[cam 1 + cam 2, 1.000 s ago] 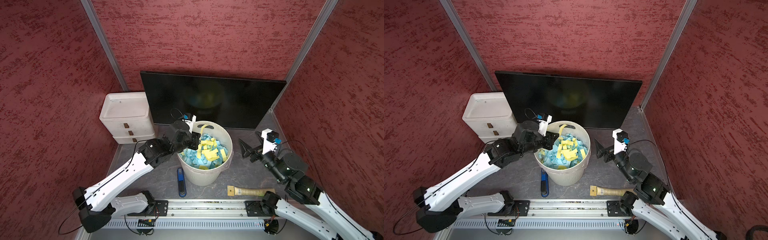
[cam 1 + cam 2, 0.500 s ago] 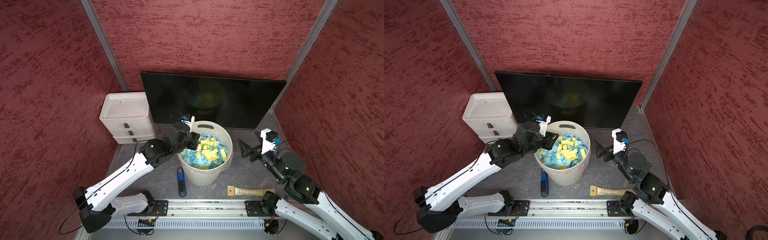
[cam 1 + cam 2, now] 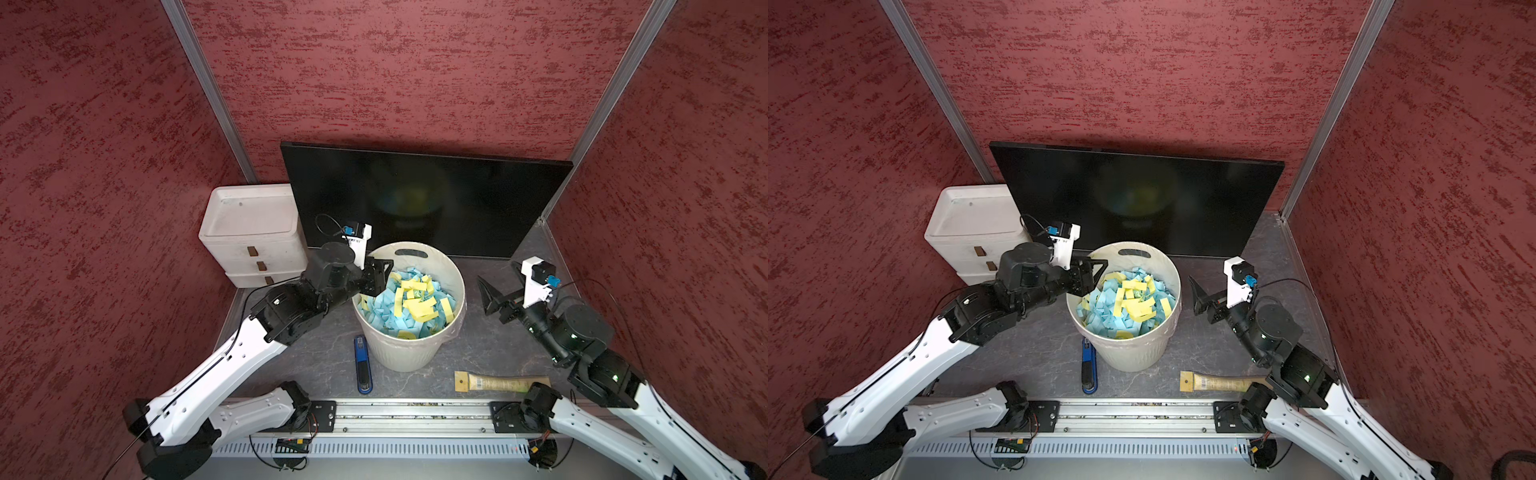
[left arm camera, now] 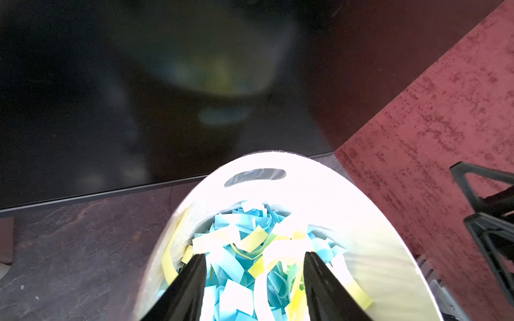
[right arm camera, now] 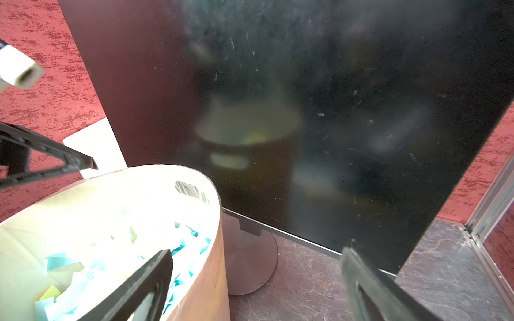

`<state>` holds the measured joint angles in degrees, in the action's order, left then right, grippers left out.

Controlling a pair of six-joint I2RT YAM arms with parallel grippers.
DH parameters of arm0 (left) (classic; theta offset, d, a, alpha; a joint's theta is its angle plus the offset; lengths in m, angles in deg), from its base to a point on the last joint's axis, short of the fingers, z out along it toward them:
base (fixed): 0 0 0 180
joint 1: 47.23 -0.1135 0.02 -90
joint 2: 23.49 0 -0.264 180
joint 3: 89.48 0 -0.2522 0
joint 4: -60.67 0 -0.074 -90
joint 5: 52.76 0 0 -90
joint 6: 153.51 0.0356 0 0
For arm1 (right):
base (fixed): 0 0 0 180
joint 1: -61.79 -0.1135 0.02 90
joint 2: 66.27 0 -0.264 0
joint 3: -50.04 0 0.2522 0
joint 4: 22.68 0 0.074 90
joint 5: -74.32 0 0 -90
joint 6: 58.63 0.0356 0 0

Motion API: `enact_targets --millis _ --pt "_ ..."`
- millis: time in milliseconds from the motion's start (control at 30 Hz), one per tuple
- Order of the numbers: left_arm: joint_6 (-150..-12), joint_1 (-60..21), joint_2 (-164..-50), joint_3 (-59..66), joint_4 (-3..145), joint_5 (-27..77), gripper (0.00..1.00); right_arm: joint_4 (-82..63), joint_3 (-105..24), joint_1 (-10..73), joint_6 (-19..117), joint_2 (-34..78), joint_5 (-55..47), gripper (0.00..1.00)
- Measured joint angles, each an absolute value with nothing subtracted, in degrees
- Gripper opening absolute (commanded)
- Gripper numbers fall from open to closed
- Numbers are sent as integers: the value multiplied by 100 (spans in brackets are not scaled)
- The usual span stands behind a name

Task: Remove the sticky note from the monitor
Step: Place the sticky note in the trash bin, then reset both arms

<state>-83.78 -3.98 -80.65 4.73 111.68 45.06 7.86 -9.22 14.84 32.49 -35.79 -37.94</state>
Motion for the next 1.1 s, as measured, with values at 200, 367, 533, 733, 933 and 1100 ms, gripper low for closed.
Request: enact_targets --millis 200,367,533,733,933,1100 --pt "-8330 -1032 -7571 597 11173 4322 92 860 -930 1484 3149 -3614 -4034 98" --pt "-8334 -1707 -7206 820 11214 4204 100 976 -930 1481 3033 -3721 -4393 98" --pt "-8384 -2260 -6938 1161 11249 4163 100 1079 -924 1479 2926 -3894 -4950 99" --pt "-8544 -2805 -6684 1885 11122 4108 100 983 -607 1479 2880 -4220 -5864 98" --pt "-8727 -3351 -6671 2709 10690 3968 100 644 154 1588 3068 -4202 -6758 98" --pt "-8924 -3775 -6664 3557 9988 3972 100 242 665 2023 3457 -3896 -7169 98"
